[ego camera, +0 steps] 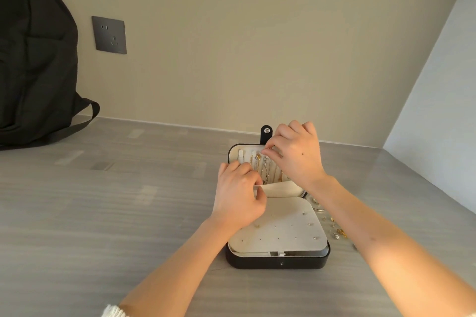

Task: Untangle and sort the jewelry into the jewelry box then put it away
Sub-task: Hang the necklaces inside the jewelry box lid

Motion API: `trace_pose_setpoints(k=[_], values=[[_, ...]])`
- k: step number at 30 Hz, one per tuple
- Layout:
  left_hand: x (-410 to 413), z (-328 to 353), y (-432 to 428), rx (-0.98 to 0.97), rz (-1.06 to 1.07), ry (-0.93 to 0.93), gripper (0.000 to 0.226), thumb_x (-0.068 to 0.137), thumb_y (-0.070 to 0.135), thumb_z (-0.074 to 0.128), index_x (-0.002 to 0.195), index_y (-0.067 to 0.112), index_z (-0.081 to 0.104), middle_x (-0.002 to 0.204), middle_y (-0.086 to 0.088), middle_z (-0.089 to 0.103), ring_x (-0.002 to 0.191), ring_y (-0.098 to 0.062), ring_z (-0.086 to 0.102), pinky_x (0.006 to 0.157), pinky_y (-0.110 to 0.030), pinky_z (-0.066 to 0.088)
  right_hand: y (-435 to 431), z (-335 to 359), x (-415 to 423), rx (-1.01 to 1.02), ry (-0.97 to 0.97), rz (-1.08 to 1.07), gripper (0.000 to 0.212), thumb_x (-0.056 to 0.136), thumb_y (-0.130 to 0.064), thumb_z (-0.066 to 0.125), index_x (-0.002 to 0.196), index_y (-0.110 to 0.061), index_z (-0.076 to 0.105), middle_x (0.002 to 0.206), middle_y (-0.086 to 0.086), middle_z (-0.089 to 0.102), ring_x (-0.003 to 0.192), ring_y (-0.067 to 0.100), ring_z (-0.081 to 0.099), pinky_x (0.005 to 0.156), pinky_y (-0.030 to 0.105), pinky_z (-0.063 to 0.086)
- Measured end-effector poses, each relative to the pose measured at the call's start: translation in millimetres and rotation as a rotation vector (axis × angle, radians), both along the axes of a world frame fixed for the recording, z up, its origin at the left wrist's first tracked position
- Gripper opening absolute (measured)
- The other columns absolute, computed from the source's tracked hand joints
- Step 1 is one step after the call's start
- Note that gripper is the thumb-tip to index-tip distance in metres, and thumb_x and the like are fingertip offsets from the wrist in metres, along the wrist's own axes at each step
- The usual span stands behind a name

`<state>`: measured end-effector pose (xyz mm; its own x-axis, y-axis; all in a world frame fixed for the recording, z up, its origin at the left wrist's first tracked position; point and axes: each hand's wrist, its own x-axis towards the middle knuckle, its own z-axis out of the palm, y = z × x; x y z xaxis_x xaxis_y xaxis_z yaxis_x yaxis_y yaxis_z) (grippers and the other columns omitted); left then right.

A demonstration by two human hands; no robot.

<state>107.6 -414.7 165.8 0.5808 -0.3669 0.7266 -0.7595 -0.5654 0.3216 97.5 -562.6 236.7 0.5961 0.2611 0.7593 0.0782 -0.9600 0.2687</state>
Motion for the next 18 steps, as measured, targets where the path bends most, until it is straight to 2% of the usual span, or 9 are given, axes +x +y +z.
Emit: trace_pose_setpoints(k=[6,10,15,18], values=[[0.7,-0.5,0.2,0.010,-0.004,0.004,0.004,0.058,0.018,0.057,0.059,0.021,0.059,0.063,0.011,0.054,0.067,-0.014,0.048,0.067,-0.024,0.027,2.5,-10.6,4.9,0.089,-0.113,-0.009,0.016,0.069,-0.033,0.074,0.061,-0.023,0.065,0.068,-0.006,0.054,0.063,0.021,0.048,0.067,0.033,0.026],[0.2,0.2,0.8,0.009,-0.017,-0.004,0.004,0.058,0.018,0.058,0.059,0.021,0.060,0.063,0.011,0.056,0.067,-0.014,0.049,0.067,-0.022,0.022,3.9,-10.1,7.0,0.294,-0.100,-0.016,0.020,0.063,-0.034,0.075,0.069,-0.021,0.061,0.075,-0.005,0.057,0.070,0.021,0.052,0.070,0.029,0.021],[0.9,0.2,0.8,0.008,-0.020,-0.015,0.004,0.058,0.018,0.058,0.060,0.022,0.060,0.063,0.011,0.055,0.067,-0.014,0.049,0.067,-0.022,0.021,-0.5,-4.1,6.4,0.597,0.117,0.004,0.027,0.065,-0.037,0.080,0.087,-0.032,0.065,0.095,-0.013,0.058,0.096,0.014,0.050,0.077,0.028,0.018],[1.1,0.1,0.4,0.010,-0.017,-0.023,0.004,0.057,0.018,0.058,0.059,0.022,0.059,0.062,0.011,0.054,0.066,-0.013,0.048,0.066,-0.022,0.019,-6.2,0.1,2.4,0.783,0.295,0.052,0.025,0.069,-0.041,0.077,0.089,-0.040,0.062,0.098,-0.017,0.060,0.099,0.009,0.051,0.087,0.031,0.024]])
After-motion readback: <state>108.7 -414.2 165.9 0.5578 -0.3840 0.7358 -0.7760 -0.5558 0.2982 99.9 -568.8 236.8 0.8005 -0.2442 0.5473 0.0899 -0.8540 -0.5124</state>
